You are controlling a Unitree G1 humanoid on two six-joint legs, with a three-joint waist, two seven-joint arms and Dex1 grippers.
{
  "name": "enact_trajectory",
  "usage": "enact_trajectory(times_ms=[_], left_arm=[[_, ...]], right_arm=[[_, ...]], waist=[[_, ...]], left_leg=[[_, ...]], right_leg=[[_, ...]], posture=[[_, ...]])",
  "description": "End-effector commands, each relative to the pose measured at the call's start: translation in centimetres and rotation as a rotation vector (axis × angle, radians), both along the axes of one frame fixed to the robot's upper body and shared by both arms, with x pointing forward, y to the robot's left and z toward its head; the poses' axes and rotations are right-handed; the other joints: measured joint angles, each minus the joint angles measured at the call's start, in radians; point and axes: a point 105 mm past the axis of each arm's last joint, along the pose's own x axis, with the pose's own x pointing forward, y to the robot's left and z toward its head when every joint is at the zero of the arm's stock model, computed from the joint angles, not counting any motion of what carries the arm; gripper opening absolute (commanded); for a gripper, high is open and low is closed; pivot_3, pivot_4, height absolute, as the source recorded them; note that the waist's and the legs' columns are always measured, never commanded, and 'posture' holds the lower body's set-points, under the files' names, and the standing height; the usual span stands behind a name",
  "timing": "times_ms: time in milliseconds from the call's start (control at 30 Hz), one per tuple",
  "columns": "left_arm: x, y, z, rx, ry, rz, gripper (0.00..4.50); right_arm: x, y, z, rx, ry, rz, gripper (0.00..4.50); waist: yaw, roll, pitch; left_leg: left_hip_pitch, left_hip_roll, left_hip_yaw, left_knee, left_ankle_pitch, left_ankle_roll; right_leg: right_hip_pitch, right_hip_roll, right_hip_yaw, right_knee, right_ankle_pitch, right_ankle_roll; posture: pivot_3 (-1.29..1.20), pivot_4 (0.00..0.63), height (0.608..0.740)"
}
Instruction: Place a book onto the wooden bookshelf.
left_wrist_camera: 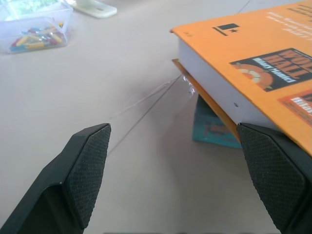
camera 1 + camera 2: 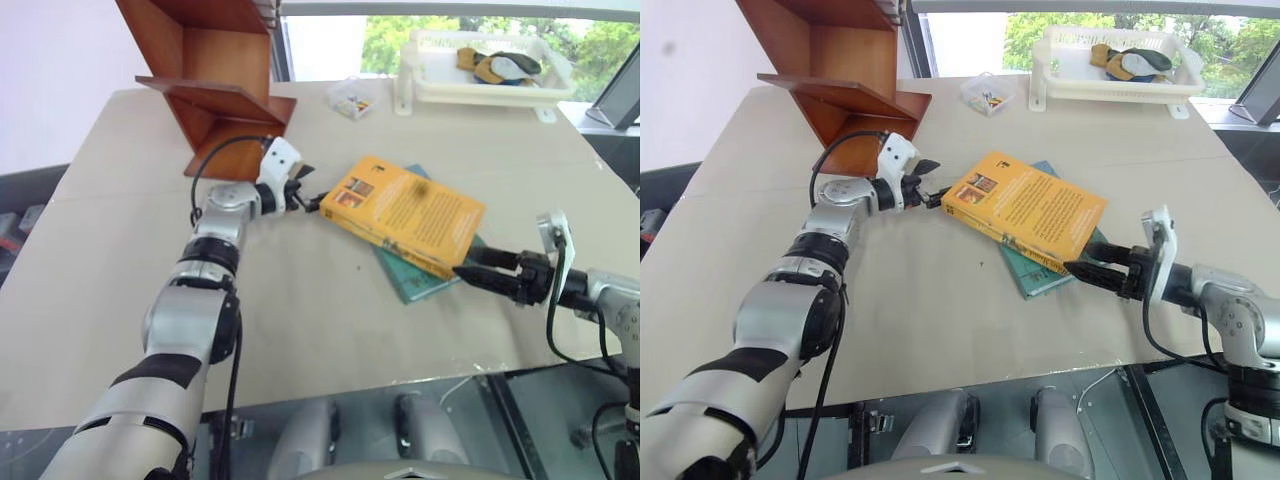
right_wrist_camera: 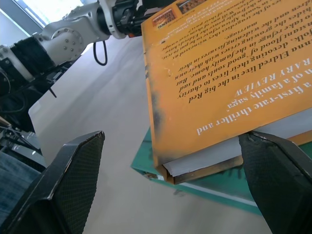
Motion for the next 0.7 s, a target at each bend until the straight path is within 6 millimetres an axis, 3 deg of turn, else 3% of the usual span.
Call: enact_trajectory(times_ms=[33, 233, 433, 700], left_arm=[[0.1, -3.2, 1.6, 0.013, -0.064, -0.081, 4.45], [1.0, -2.9, 2.1, -0.029, -0.07, 0.011, 4.45], [1.6, 0.0, 1.0, 0.023, -0.091, 0.148, 4.45], [2.6, 3.3, 2.7, 0.013, -0.205, 0.355, 4.45]], right_arm=[[-1.4, 2.5, 1.6, 0.055, -0.059, 0.125, 4.5], [-2.0, 2.2, 0.9, 0.041, -0.039, 0.098, 4.5], [-3.0, 0.5, -0.3, 0.018, -0.008, 0.017, 4.5], [-3.0, -0.5, -0.3, 0.013, -0.015, -0.035, 4.5]], waist=[[0.001, -0.001, 0.0], [0.002, -0.002, 0.0], [0.003, -0.002, 0.0], [0.001, -0.003, 0.0]], left_leg=[[0.0, 0.0, 0.0, 0.0, 0.0, 0.0], [0.0, 0.0, -0.001, 0.0, 0.0, 0.0], [0.0, 0.0, -0.001, 0.0, 0.0, 0.0], [0.002, 0.0, -0.001, 0.001, 0.0, 0.0]], right_leg=[[0.0, 0.0, 0.0, 0.0, 0.0, 0.0], [0.001, 0.0, -0.001, 0.0, 0.0, 0.0], [0.001, 0.0, -0.001, 0.0, -0.001, 0.001], [0.002, 0.0, 0.0, 0.001, -0.001, 0.001]], posture=[[0.0, 0.15, 0.74], [0.0, 0.15, 0.74], [0.0, 0.15, 0.74], [0.0, 0.15, 0.74]])
